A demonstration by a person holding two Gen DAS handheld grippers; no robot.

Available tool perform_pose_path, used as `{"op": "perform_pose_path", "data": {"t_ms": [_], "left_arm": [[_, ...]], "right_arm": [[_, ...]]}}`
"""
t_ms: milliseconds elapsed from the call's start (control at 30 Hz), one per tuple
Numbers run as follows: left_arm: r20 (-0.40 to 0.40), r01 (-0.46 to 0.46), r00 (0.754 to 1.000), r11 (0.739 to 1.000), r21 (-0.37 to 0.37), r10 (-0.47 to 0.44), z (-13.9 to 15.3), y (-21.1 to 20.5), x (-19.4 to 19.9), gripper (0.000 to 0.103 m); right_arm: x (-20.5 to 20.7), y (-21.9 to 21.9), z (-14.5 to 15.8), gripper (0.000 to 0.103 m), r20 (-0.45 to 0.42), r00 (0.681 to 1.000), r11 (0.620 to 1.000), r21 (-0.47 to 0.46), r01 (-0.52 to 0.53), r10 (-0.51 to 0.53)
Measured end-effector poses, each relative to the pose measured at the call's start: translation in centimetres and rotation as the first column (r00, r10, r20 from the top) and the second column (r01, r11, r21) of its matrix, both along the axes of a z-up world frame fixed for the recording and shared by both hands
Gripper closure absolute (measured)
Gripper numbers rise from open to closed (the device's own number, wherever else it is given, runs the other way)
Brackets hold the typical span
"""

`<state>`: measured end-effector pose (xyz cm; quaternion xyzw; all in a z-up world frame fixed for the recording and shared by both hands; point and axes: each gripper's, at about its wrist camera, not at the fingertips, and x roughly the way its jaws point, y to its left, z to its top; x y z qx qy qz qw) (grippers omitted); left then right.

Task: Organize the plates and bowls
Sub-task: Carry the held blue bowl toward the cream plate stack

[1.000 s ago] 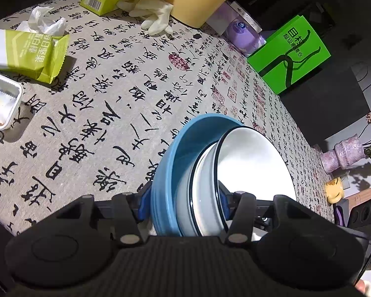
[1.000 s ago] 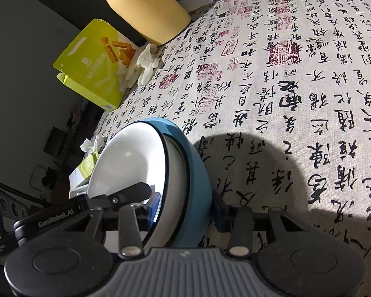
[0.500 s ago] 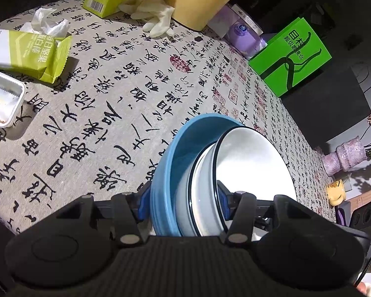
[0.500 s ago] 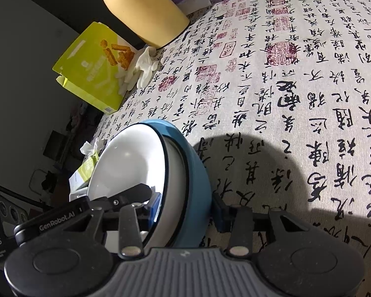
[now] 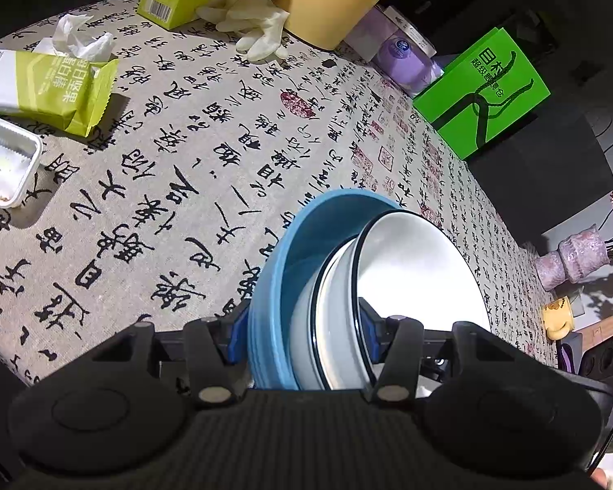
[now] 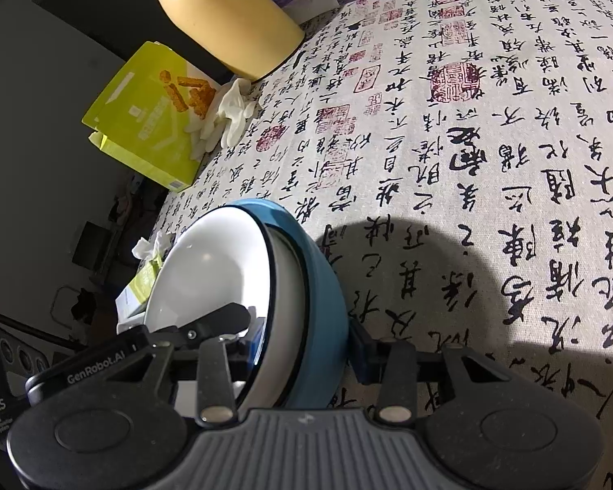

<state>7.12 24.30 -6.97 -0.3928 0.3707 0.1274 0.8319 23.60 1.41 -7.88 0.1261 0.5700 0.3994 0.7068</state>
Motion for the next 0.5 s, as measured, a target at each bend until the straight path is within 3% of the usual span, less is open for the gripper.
{"op": "perform_pose_path", "data": {"t_ms": [500], "left_arm": [[0.009,0.008,1.000,1.000,0.014,-0.008,0.53,-0.57,0.38,0.052]], "right_arm": [[-0.05,-0.83,0.64,0.063,0.010,1.000,1.000,0.015,0.008,-0.008]]}}
